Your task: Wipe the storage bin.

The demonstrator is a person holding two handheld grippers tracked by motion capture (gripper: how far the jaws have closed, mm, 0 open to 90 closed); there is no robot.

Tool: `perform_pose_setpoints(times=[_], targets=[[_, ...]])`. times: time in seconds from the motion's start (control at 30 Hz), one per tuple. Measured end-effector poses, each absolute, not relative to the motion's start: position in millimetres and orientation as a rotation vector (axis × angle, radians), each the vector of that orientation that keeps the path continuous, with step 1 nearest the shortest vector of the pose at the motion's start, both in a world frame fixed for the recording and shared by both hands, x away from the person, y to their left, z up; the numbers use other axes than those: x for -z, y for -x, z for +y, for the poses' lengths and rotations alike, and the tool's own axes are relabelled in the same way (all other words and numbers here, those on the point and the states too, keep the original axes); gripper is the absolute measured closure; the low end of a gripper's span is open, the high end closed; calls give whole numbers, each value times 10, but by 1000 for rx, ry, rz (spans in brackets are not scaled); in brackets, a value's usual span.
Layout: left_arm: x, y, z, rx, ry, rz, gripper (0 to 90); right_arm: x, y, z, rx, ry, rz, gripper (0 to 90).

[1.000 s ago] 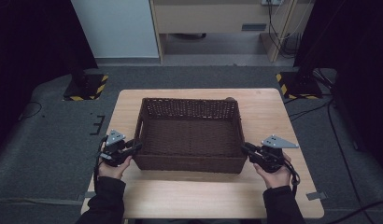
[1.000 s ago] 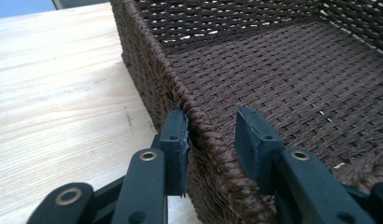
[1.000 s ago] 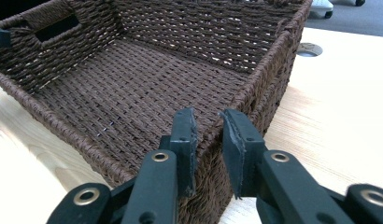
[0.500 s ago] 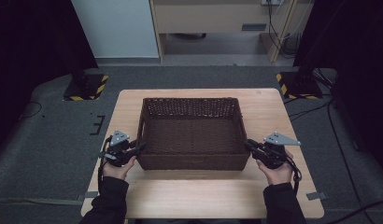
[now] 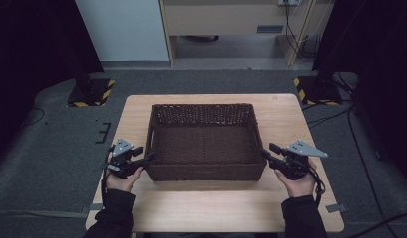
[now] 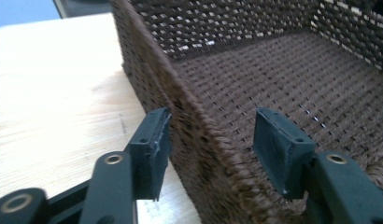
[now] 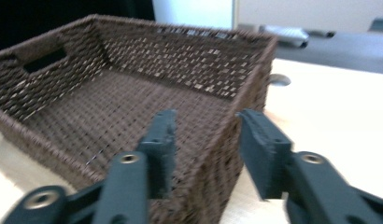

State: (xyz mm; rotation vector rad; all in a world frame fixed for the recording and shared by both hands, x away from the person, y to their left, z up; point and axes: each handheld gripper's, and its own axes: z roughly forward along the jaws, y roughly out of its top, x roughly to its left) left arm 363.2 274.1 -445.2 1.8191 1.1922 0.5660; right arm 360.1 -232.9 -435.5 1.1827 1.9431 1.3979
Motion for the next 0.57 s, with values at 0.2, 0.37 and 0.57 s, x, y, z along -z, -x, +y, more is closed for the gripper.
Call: perform_pose_setpoints(times=[0.2, 0.37, 0.57], targets=[[4357, -3562, 2941, -586, -1726, 1173, 368, 4335, -3562, -2522, -1374, -1202, 1865, 392], [4379, -3559, 3149, -601, -1695, 1218, 331, 4393, -3518, -2750, -1327, -1264, 1814, 342], [4463, -3603, 3286, -612, -1688, 1285, 293, 4455, -3472, -2959, -1270, -1315, 1765, 312]])
